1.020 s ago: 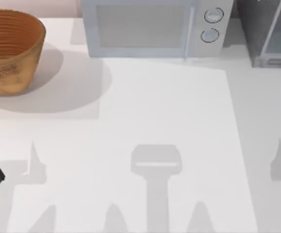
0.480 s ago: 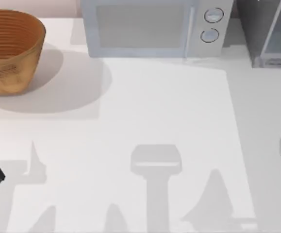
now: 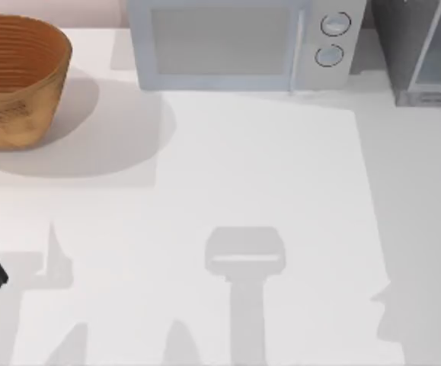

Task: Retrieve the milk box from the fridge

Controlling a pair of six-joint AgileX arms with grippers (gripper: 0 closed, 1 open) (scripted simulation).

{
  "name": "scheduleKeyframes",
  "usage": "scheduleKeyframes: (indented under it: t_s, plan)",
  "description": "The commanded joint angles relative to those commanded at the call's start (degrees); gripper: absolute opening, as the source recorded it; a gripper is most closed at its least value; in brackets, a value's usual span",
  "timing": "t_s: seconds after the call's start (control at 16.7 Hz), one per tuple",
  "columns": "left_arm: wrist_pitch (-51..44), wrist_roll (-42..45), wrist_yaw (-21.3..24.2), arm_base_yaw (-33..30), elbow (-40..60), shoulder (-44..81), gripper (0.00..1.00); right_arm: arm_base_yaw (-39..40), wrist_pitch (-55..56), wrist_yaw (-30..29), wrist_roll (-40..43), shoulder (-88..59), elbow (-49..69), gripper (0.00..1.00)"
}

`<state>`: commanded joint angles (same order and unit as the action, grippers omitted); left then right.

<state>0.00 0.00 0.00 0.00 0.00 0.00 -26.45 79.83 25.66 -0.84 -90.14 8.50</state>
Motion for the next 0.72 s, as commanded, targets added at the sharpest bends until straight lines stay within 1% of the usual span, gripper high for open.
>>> scheduleKeyframes:
  t_s: [0.18, 0.3, 0.72]
  plan:
    - [0.0, 0.0, 0.0, 0.0, 0.0, 0.0, 1.0, -2.78, 8.63, 2.55, -0.14, -8.44, 1.3, 1.0]
    - [0.0, 0.0, 0.0, 0.0, 0.0, 0.0, 1.0, -3.83, 11.95, 3.52, -0.18, -11.69, 1.88, 1.0]
    - [0.0, 0.0, 0.0, 0.0, 0.0, 0.0, 1.0, -3.77, 12.66, 3.59, -0.17, -12.48, 1.97, 1.0]
